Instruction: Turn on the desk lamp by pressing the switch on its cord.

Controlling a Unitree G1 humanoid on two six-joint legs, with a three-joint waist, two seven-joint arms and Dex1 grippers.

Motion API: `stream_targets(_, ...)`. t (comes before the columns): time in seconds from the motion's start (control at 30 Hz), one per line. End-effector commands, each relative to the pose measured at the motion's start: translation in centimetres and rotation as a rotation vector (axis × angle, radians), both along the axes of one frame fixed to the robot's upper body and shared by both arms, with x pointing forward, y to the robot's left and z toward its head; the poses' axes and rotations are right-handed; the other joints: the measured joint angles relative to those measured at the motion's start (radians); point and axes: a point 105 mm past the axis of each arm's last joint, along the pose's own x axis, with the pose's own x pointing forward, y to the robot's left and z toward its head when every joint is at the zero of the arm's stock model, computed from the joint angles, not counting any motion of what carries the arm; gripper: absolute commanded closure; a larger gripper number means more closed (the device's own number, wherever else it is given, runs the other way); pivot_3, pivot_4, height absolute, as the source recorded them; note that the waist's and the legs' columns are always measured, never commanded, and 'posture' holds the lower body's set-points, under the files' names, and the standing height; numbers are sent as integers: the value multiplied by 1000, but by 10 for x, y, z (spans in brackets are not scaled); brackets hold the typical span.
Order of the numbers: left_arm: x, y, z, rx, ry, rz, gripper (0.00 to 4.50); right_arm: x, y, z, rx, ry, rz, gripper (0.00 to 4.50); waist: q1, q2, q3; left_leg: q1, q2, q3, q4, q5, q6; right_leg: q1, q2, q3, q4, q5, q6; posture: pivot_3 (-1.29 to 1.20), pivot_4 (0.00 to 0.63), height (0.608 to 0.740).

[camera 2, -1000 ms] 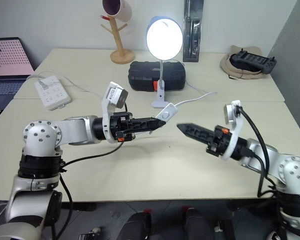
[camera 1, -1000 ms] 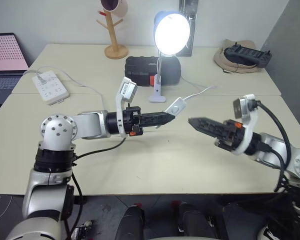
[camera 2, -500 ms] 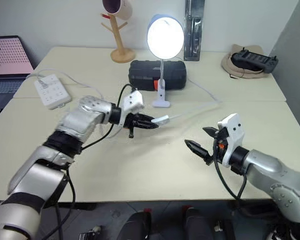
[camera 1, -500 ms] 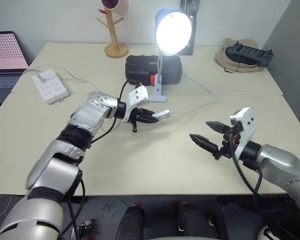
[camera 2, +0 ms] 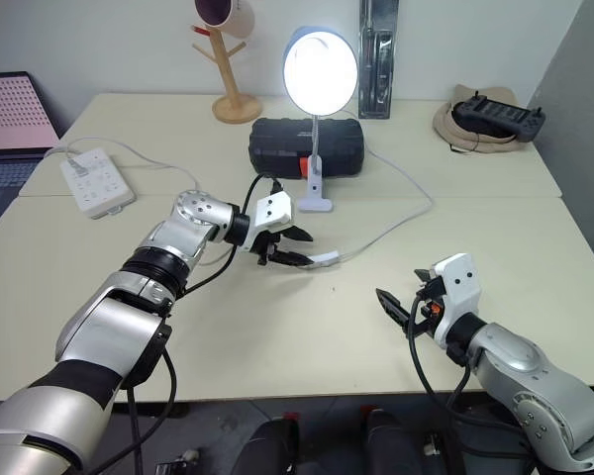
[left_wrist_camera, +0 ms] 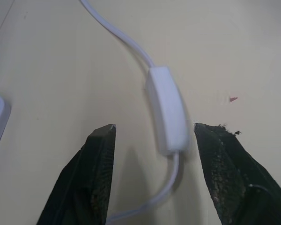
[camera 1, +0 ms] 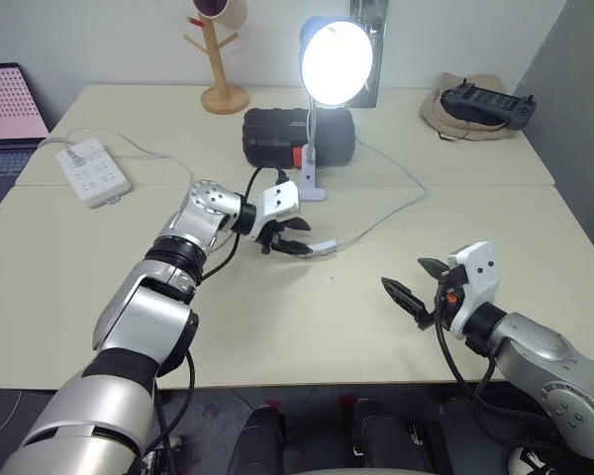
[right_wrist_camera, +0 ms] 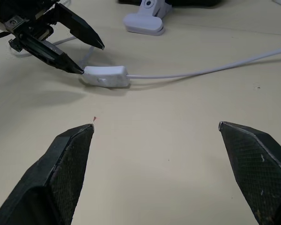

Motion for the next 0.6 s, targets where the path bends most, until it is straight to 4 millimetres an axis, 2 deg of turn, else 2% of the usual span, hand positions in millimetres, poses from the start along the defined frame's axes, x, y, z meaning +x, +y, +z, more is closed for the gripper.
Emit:
stream_targets(0.03,2,9,32,-43,-53,-6,852,0,-4,13,-19,-61,11,0,0,0,0,0,0,0,0,0,0,0,0,0,0,0,0,0,150,740)
stream_targets(0.1,-1,21,44,-64,-42,1,408,0,-4,16,-27,-61,30,0,-1,0,0,1,0,0,0,0,0,0,0,0,2,0,-1,0,150,740)
stream_targets(0.17,-7,47,58,-58,-59,39,4,-3,-6,17,-85,-52,104,0,-3,0,0,2,0,1,1,0,0,0,0,1,6,0,-1,0,150,740)
stream_targets(0.23,-12,66,63,-59,-69,98,4,-4,-11,18,-121,-45,151,0,-11,0,0,4,0,2,0,0,0,0,0,2,7,0,-2,0,150,740)
stream_targets(0.3,-20,86,61,-55,-46,171,4,1,-17,23,-137,-55,156,0,-11,0,0,7,1,2,0,0,0,0,0,2,10,-2,-1,0,150,740)
stream_targets(0.5,-38,128,53,-72,-64,369,4,12,-25,25,-180,-58,155,0,-7,0,0,8,2,0,1,0,0,1,1,1,13,-2,-1,0,150,740)
stream_targets(0.6,-47,133,49,-117,-70,454,4,19,-32,24,-185,-54,127,0,-2,0,0,8,2,0,2,0,0,1,1,0,14,-2,-1,0,150,740)
